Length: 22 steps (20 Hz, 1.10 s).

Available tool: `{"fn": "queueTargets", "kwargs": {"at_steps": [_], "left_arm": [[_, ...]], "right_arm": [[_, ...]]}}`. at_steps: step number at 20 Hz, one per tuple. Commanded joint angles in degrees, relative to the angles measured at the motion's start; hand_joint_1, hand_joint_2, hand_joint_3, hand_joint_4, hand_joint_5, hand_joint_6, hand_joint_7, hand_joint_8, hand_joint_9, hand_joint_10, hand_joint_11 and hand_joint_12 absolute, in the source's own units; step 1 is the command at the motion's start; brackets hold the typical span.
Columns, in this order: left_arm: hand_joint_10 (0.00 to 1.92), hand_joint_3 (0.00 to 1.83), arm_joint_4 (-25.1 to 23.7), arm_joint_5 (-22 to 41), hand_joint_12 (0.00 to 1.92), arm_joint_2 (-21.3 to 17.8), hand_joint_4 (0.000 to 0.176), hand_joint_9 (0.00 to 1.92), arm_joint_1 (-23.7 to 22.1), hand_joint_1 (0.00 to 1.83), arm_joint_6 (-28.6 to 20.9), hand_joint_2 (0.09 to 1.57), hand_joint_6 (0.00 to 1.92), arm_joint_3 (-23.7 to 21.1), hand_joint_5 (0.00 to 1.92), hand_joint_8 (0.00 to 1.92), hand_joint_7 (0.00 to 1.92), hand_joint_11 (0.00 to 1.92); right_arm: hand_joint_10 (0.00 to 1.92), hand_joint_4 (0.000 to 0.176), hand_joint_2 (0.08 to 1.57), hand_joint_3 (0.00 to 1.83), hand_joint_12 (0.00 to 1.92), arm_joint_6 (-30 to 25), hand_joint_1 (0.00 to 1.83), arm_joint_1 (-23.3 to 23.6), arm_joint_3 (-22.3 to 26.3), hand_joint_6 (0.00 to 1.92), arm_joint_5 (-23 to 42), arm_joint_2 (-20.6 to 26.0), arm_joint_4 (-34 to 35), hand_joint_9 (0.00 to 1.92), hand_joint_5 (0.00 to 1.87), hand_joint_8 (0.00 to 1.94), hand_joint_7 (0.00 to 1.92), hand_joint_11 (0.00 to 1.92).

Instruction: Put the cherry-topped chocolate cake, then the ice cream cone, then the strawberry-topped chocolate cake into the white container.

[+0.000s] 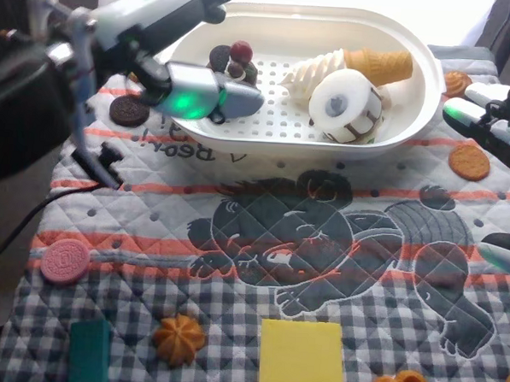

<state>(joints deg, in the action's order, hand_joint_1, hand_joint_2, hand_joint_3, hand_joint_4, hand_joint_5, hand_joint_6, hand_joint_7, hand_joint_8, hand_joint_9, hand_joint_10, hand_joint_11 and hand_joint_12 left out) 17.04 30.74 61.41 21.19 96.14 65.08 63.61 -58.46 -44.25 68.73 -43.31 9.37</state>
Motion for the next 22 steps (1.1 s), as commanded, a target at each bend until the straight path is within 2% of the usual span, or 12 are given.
{"fn": "queueTargets", "kwargs": {"at_steps": [1, 2, 3, 4, 7, 8, 12, 15, 18, 19, 20, 22], "left_arm": [[0.01, 0.01, -1.51, 10.39, 0.77, -1.56, 0.162, 0.01, 0.63, 0.91, -1.56, 1.11, 0.01, -0.97, 0.04, 0.0, 0.0, 0.0], [0.02, 0.0, -3.58, 13.91, 0.71, -3.85, 0.173, 0.04, 3.18, 0.87, -5.99, 1.11, 0.01, -2.77, 0.05, 0.0, 0.02, 0.0], [0.01, 0.0, -5.02, 16.59, 0.6, -5.21, 0.174, 0.02, 4.95, 0.86, -9.9, 1.11, 0.01, -3.65, 0.02, 0.01, 0.0, 0.0], [0.02, 0.0, -5.74, 21.82, 0.67, -7.94, 0.176, 0.05, 8.68, 0.82, -12.3, 1.1, 0.01, -6.23, 0.03, 0.01, 0.03, 0.0], [0.02, 0.0, -6.01, 28.86, 0.63, -11.04, 0.159, 0.08, 13.82, 0.94, -12.3, 1.12, 0.01, -10.34, 0.07, 0.0, 0.05, 0.0], [0.02, 0.01, -5.99, 31.45, 0.67, -12.08, 0.153, 0.1, 15.63, 0.92, -12.3, 1.14, 0.0, -11.66, 0.06, 0.0, 0.05, 0.0], [0.0, 0.0, -4.86, 40.98, 0.33, -15.12, 0.143, 0.03, 23.28, 0.89, -12.3, 1.16, 0.0, -15.97, 0.02, 0.0, 0.0, 0.0], [0.01, 0.0, -3.74, 46.69, 0.37, -16.53, 0.158, 0.07, 28.04, 0.94, -12.3, 1.15, 0.0, -18.17, 0.03, 0.0, 0.01, 0.0], [0.01, 0.0, -1.97, 51.62, 0.44, -17.5, 0.093, 0.08, 33.32, 0.98, -12.29, 1.15, 0.0, -20.11, 0.04, 0.01, 0.04, 0.0], [0.01, 0.0, -1.44, 53.51, 0.48, -17.85, 0.091, 0.09, 34.83, 1.02, -12.29, 1.16, 0.0, -20.65, 0.04, 0.0, 0.03, 0.0], [0.0, 0.0, -1.1, 55.33, 0.42, -18.28, 0.136, 0.08, 36.09, 0.99, -12.29, 1.16, 0.0, -21.16, 0.03, 0.0, 0.01, 0.0], [0.0, 0.01, -0.78, 58.39, 0.32, -19.15, 0.171, 0.06, 37.53, 0.91, -12.29, 1.19, 0.0, -21.9, 0.03, 0.0, 0.03, 0.0]], "right_arm": [[0.27, 0.005, 1.27, 0.0, 0.92, -0.18, 0.62, 0.33, 0.19, 0.0, 7.19, 0.46, -0.22, 0.0, 0.0, 0.02, 0.07, 0.0], [0.28, 0.009, 1.26, 0.0, 0.87, -0.18, 0.63, 0.33, 0.28, 0.0, 7.2, 0.54, -0.22, 0.0, 0.0, 0.01, 0.07, 0.0], [0.25, 0.029, 1.26, 0.0, 0.8, -0.18, 0.65, 0.32, 0.37, 0.0, 7.21, 0.63, -0.22, 0.0, 0.0, 0.01, 0.04, 0.0], [0.23, 0.033, 1.26, 0.0, 0.71, -0.18, 0.64, 0.2, 0.58, 0.0, 7.4, 0.83, -0.23, 0.0, 0.0, 0.0, 0.02, 0.0], [0.24, 0.016, 1.25, 0.0, 0.74, -0.18, 0.58, 0.0, 0.82, 0.0, 7.92, 1.07, -0.23, 0.0, 0.0, 0.01, 0.02, 0.0], [0.3, 0.016, 1.25, 0.0, 0.88, -0.18, 0.57, 0.0, 0.91, 0.0, 8.06, 1.12, -0.23, 0.0, 0.0, 0.01, 0.05, 0.0], [0.32, 0.019, 1.24, 0.0, 0.97, -0.17, 0.6, -0.32, 1.33, 0.0, 8.92, 1.54, -0.23, 0.0, 0.0, 0.01, 0.07, 0.0], [0.36, 0.016, 1.23, 0.0, 1.13, -0.14, 0.6, -0.5, 1.7, 0.0, 9.94, 1.84, -0.23, 0.0, 0.0, 0.01, 0.1, 0.0], [0.36, 0.006, 1.23, 0.0, 1.06, 0.26, 0.62, -0.67, 2.01, 0.0, 11.02, 2.09, -0.22, 0.0, 0.0, 0.0, 0.06, 0.0], [0.36, 0.022, 1.22, 0.0, 1.05, 0.55, 0.64, -0.67, 2.22, 0.0, 11.42, 2.35, -0.16, 0.0, 0.0, 0.0, 0.04, 0.0], [0.47, 0.03, 1.22, 0.0, 1.16, 0.92, 0.64, -0.67, 2.45, 0.0, 12.26, 2.76, -0.03, 0.0, 0.0, 0.0, 0.03, 0.0], [0.57, 0.037, 1.24, 0.0, 1.25, 1.88, 0.68, -0.67, 2.77, 0.0, 14.21, 3.61, 0.44, 0.0, 0.0, 0.0, 0.02, 0.0]]}}
